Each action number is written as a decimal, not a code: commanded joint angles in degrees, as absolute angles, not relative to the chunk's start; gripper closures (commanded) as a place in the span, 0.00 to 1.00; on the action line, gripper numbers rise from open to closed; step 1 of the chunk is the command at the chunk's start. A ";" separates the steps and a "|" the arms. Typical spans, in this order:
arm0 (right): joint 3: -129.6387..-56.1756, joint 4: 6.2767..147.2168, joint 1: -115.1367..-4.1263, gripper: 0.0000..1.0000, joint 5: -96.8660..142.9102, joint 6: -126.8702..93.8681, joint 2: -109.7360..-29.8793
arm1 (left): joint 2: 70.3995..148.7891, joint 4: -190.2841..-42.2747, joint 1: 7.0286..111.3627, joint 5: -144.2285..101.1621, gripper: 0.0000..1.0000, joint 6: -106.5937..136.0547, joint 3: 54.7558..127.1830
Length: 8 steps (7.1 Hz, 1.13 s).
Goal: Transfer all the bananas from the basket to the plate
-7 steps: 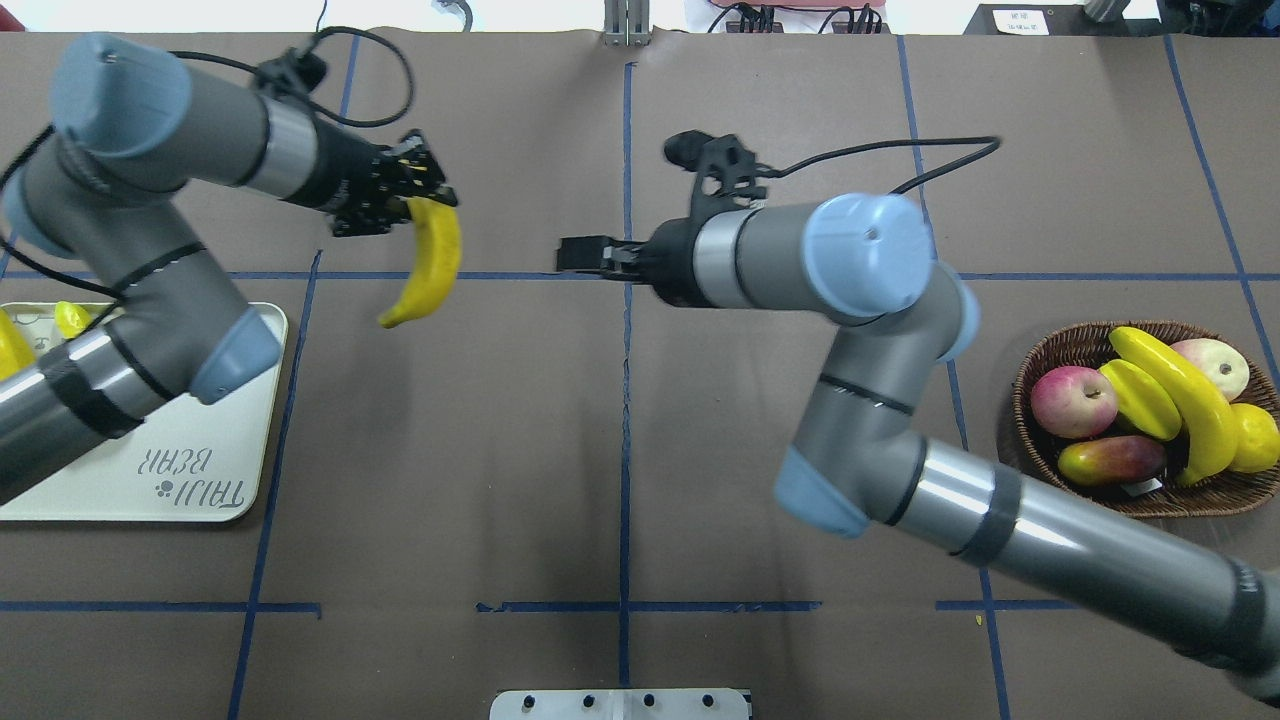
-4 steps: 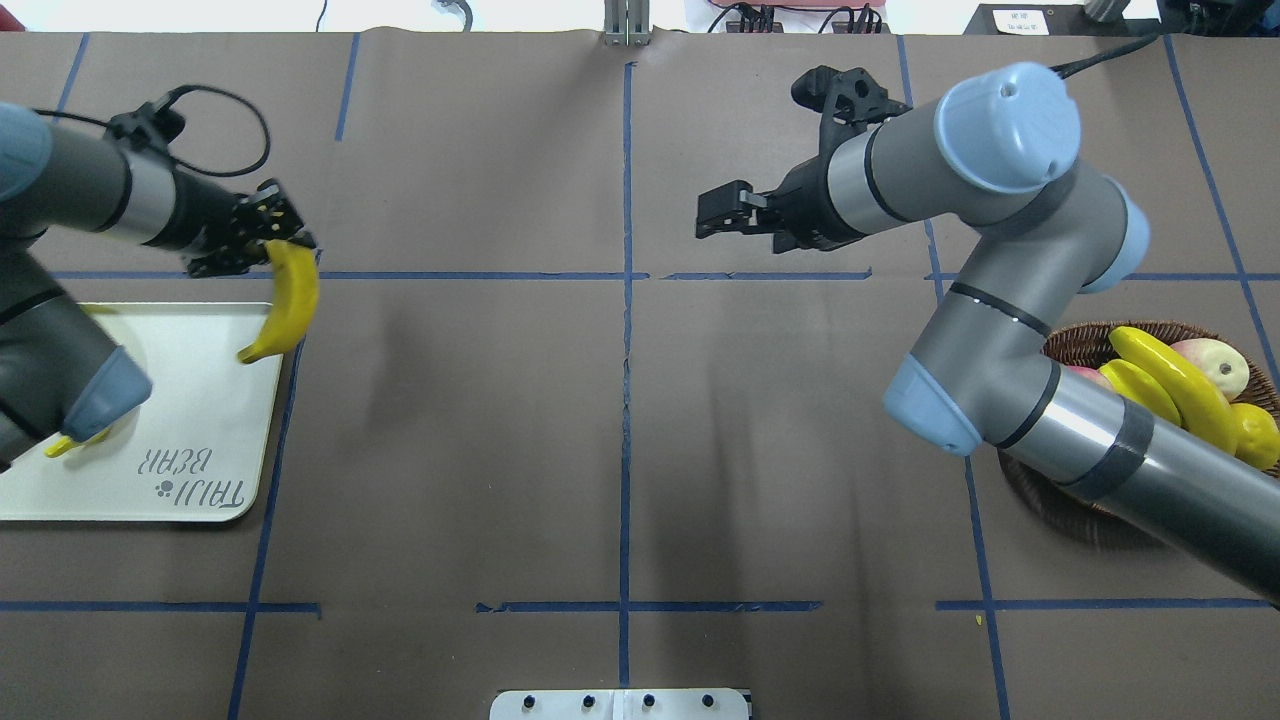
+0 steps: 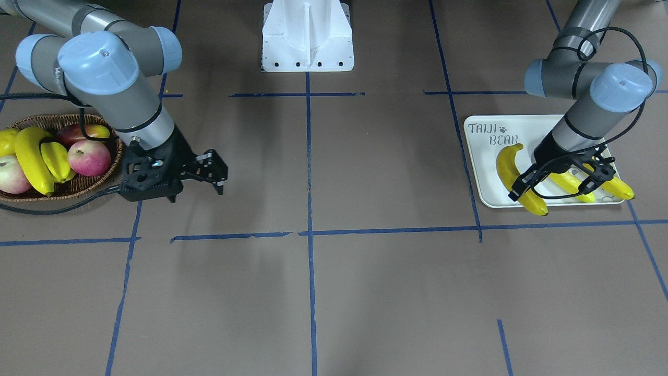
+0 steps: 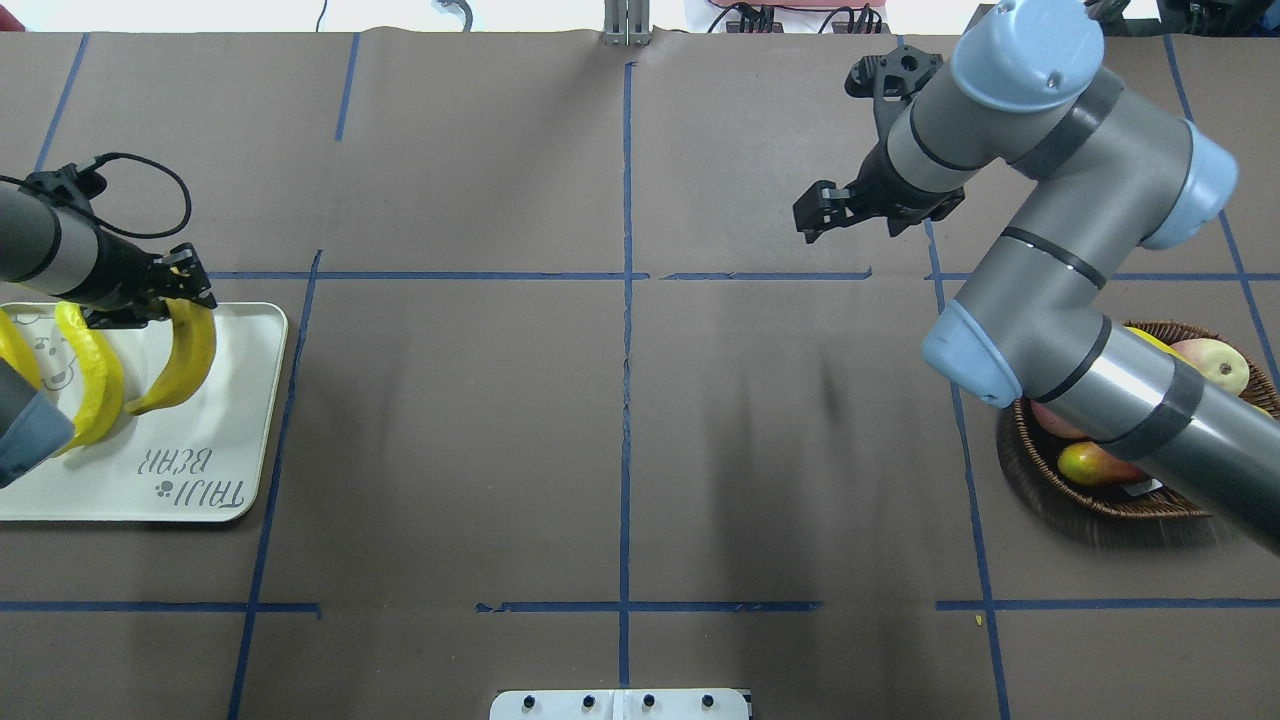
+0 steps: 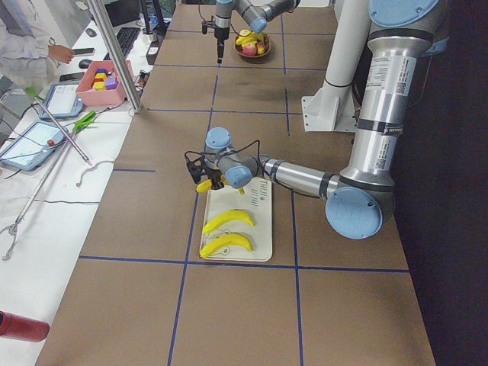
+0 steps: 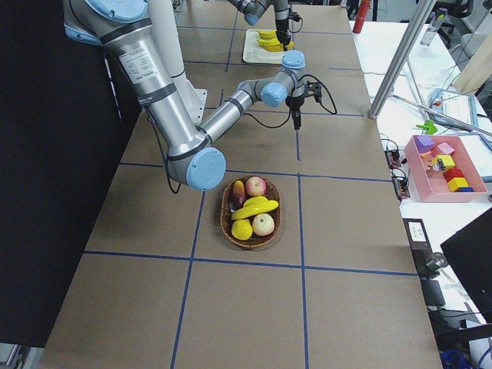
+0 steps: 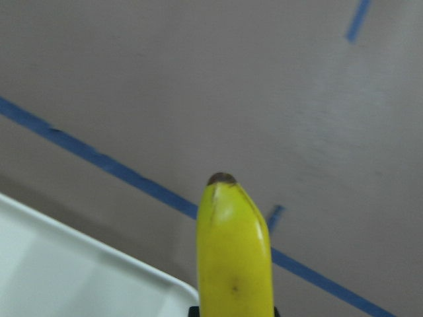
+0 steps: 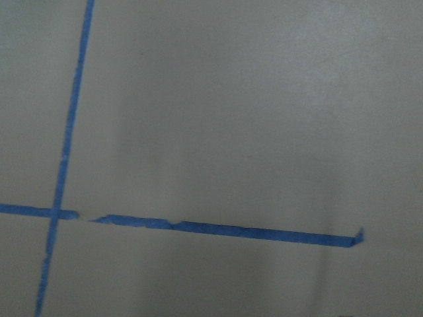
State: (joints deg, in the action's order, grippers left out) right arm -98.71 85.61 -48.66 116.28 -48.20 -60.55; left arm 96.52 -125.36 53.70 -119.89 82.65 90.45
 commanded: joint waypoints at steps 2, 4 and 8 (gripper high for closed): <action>-103.61 87.45 -50.97 0.00 118.03 -41.59 -67.66 | 92.02 -124.45 53.79 -119.36 0.26 74.47 90.88; -105.72 87.63 -52.55 0.00 118.04 -36.42 -71.52 | 91.58 -124.45 57.02 -120.40 0.00 67.28 93.15; -113.10 82.66 -58.69 0.00 117.60 -19.37 -88.63 | 94.91 -124.10 61.35 -127.00 0.00 65.83 95.71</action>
State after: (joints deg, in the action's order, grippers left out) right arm -110.82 85.90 -56.63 117.69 -24.07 -82.50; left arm 93.63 -124.13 61.01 -126.48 65.62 95.59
